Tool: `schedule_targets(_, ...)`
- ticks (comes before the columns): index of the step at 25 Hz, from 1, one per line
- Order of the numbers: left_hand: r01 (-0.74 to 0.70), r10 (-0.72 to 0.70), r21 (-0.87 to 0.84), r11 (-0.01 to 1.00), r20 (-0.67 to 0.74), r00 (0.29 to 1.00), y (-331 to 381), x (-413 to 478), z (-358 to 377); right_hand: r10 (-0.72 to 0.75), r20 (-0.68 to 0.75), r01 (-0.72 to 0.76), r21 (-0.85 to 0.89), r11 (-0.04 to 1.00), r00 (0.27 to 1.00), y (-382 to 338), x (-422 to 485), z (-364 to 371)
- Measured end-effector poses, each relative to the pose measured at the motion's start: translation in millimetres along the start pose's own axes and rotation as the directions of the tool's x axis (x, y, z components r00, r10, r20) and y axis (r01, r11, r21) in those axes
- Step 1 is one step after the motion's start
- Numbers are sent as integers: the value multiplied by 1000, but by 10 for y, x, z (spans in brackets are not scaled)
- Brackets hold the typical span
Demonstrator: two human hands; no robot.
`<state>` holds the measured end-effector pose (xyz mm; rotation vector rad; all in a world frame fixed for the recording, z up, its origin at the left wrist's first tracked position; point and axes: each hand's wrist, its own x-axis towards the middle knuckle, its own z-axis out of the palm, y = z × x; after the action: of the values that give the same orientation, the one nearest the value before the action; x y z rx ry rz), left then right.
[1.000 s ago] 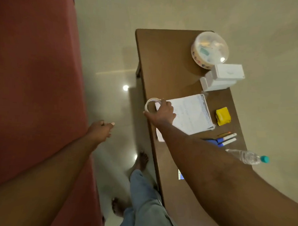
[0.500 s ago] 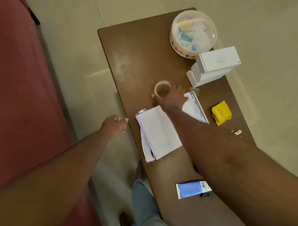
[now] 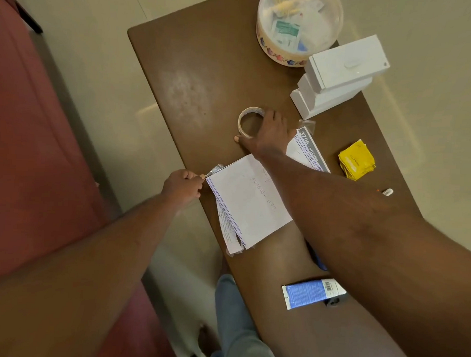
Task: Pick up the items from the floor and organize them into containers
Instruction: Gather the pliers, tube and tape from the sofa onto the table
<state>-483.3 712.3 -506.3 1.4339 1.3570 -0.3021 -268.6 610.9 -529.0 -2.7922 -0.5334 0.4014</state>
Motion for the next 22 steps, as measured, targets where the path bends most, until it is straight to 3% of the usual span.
schedule_targets(8, -58, 57, -86, 995, -11, 998, -174, -629, -111, -128, -53, 127, -31, 991, 990, 128, -842, -179)
schedule_targets(13, -118, 117, -61, 991, -7, 993, -725, -1168, -223, -242, -60, 248, 117, 962, 968, 530, -1990, -173)
schedule_targets(22, -83, 84, -16, 996, 41, 996, -1787, -2679, 122, -157, 138, 118, 253, 960, 978, 1113, -3839, -746)
